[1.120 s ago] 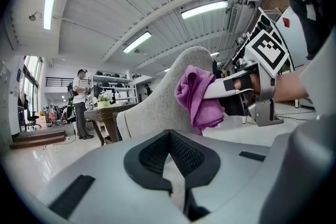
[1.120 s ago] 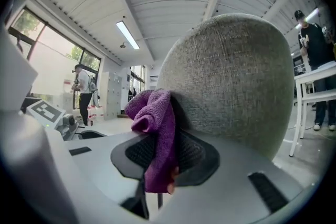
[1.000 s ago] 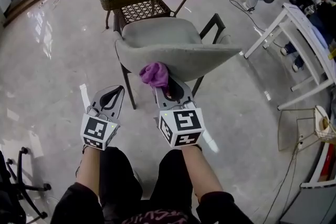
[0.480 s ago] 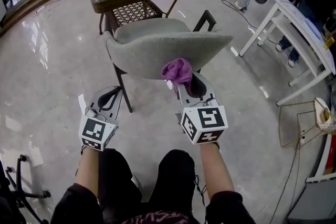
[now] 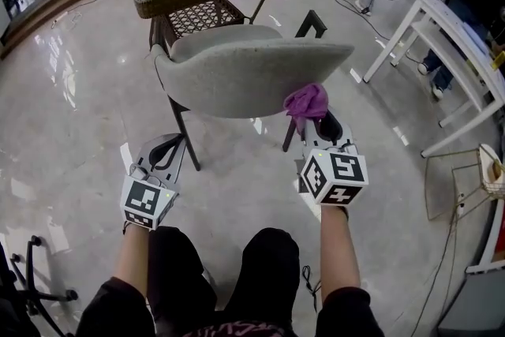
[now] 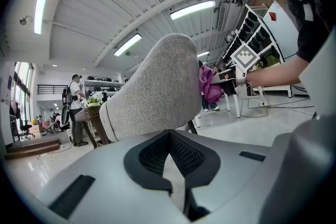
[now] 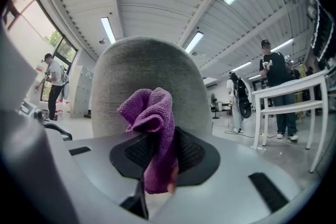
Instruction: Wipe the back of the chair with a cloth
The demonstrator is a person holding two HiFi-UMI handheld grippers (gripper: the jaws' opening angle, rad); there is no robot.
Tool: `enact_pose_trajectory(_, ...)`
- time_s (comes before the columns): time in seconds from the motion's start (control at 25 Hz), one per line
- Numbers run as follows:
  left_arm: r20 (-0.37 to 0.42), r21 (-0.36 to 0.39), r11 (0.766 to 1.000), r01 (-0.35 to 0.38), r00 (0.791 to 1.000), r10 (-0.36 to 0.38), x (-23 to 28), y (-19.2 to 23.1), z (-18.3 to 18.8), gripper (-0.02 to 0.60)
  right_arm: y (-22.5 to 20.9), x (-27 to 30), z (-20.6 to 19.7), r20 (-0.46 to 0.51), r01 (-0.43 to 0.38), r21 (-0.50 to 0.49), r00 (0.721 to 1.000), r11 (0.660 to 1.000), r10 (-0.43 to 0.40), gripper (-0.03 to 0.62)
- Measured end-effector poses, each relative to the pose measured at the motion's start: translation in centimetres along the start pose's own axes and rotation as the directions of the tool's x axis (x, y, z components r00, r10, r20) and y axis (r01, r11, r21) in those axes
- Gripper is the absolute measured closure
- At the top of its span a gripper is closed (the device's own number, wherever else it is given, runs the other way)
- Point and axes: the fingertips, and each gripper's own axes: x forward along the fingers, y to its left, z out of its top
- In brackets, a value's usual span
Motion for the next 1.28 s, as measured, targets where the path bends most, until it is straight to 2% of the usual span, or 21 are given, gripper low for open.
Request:
enact_pose_trajectory(0.12,0.002,0.004,1.0,0.004,1.0,-0.004,0.3,-0.4,-0.1,0.572,-3.2,-0.2,-0.4,-0.012,0.073,0.024,0.997,0.997,-0.072,0.488)
enact_pose_trajectory(0.24,0.001,0.004,1.0,0.003,1.0,-0.003,0.5,-0.6,-0.5,0.572,-3.2,-1.5,-0.3,0.013,0.064,0.017,0.998,0.998,-0.065,0.49)
enact_pose_trajectory(0.52,-0.012,0.016,1.0,0.009,1.0,-0.009,0.5,-1.2,-1.2,0.572,5.2,-4.2,-1.1,0.06,-0.109,-0.026,0.992,0.994,0.111,0.49)
enact_pose_trajectory(0.68,-0.023,0.023,1.0,-0.012,1.0,0.013,0.0,-0.8,-1.4,0.572,10.9,-2.6,-2.8,0.038,-0.222,-0.001,0.974,0.975,0.221,0.49)
enact_pose_trajectory(0.84,-0.039,0.027,0.999,-0.026,0.999,0.027,-1.2,-0.3,-2.3,0.572,15.7,0.1,-4.2,0.009,-0.288,0.022,0.958,0.957,0.288,0.49)
enact_pose_trajectory(1.08,-0.056,0.018,0.998,-0.064,0.996,0.065,-2.9,1.1,-3.6,0.572,19.5,3.1,-4.6,-0.032,-0.321,-0.003,0.946,0.947,0.321,0.49)
enact_pose_trajectory(1.28,-0.058,0.017,0.998,-0.068,0.996,0.069,-3.3,1.0,-4.0,0.572,17.4,3.5,-5.7,-0.053,-0.277,0.02,0.959,0.961,0.277,0.491)
